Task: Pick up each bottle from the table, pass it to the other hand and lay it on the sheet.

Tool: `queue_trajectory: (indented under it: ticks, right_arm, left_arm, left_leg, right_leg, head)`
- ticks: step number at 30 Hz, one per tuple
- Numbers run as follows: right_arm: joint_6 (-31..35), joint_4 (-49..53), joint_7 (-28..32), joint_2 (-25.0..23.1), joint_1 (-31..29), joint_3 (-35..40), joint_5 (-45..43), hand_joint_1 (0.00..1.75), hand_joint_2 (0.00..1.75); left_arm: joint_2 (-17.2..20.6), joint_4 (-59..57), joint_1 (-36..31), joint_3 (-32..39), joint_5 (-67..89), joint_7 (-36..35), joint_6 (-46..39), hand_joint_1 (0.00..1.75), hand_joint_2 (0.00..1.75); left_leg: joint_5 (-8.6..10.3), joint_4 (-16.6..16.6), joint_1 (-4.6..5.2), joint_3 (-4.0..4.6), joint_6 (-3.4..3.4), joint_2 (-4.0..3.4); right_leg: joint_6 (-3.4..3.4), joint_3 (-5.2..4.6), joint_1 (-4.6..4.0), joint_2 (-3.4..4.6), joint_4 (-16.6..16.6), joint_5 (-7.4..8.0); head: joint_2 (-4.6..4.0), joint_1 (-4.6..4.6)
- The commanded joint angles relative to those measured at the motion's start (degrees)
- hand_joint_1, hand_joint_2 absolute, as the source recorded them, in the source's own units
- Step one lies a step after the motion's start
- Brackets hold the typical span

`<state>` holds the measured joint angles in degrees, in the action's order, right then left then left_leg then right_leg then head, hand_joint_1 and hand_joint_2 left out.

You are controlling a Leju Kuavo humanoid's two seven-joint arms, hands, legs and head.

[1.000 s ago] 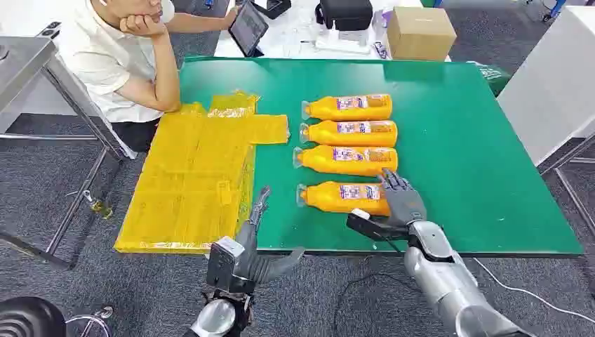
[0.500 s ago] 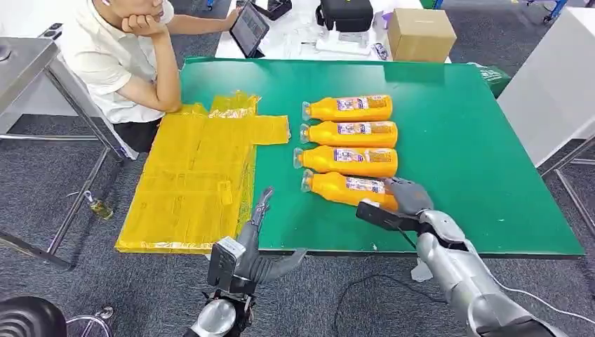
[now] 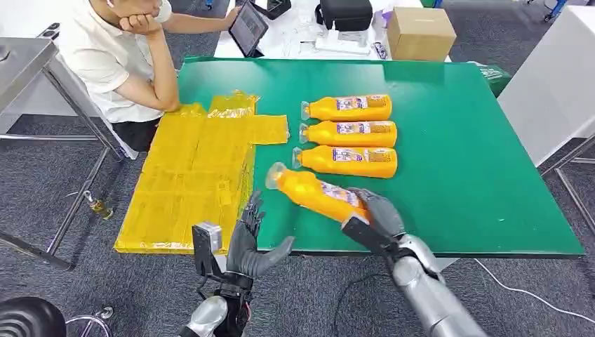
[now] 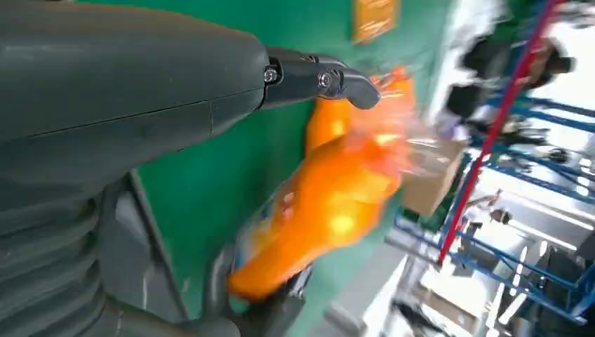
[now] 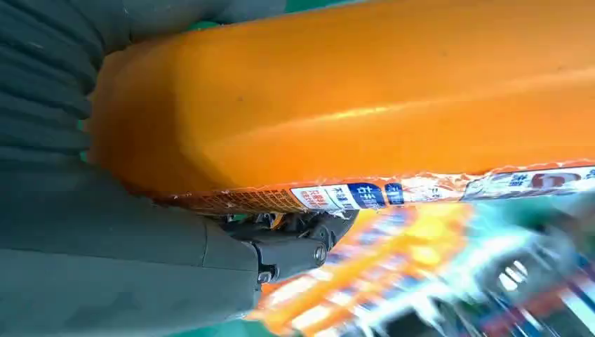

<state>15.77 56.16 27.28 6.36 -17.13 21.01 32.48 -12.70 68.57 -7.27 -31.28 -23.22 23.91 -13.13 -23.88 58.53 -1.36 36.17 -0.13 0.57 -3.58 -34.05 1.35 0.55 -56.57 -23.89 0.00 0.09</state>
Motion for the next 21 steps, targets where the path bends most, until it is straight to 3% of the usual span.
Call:
queue_trajectory:
  ticks: [1, 5, 12, 21]
  right_arm:
    - [3.4, 4.8, -0.4, -5.6, 0.6, 6.2, -2.6, 1.66, 1.75]
    - [3.1, 4.1, -0.1, -6.0, 0.3, 6.5, -3.1, 1.69, 1.75]
    - [3.0, -3.6, 0.9, -9.2, -1.1, 13.7, -3.9, 1.66, 1.75]
    - [3.7, -4.2, 2.2, -9.4, -0.8, 16.0, -3.5, 1.69, 1.75]
  left_arm:
    - [1.5, -0.2, -0.5, 0.7, -8.2, -2.2, 4.7, 0.0, 1.75]
    - [1.5, -0.5, -0.7, 0.4, -8.4, -2.3, 4.8, 0.0, 1.75]
    - [1.8, 0.2, -1.3, -1.6, -9.9, -0.9, 6.2, 0.0, 1.75]
    - [2.1, 3.3, -1.0, -2.4, -7.0, 1.2, 3.6, 0.0, 1.75]
  left_leg:
    - [-0.15, 0.0, -0.02, -0.23, 0.09, -0.26]
    - [-0.14, 0.0, 0.0, -0.16, 0.1, -0.29]
    - [-0.12, -0.1, 0.04, -0.19, 0.06, -0.31]
    - [-0.12, -0.1, 0.01, -0.14, 0.1, -0.17]
  right_leg:
    - [0.18, 0.19, -0.06, 0.15, 0.1, -0.08]
    - [0.22, 0.13, -0.02, 0.16, 0.0, -0.06]
    - [0.22, 0.12, -0.01, 0.2, 0.1, -0.04]
    - [0.2, 0.13, -0.03, 0.03, 0.1, -0.08]
  head:
    - [0.0, 0.0]
    - [0.0, 0.04]
    - [0.0, 0.02]
    - [0.0, 0.02]
